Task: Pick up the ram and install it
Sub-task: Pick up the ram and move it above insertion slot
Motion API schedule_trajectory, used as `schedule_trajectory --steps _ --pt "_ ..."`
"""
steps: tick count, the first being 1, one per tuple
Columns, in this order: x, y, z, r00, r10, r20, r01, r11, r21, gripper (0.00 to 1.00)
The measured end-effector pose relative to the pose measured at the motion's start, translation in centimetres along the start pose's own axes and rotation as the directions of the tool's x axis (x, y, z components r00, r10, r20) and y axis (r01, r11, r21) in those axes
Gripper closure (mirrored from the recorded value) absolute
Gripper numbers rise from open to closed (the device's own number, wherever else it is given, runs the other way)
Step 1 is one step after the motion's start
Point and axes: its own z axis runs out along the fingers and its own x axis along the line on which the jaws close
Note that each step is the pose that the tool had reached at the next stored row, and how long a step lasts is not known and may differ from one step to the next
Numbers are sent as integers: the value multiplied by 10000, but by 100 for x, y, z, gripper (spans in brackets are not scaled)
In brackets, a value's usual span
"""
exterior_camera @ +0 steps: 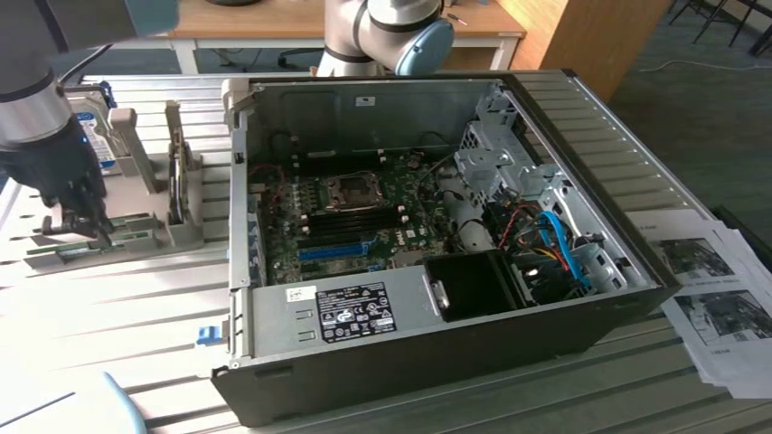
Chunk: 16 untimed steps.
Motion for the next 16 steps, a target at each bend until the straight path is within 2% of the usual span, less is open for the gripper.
schedule_trajectory --steps 16 --pt "-1 -4 68 10000 0 -1 0 10000 -3 71"
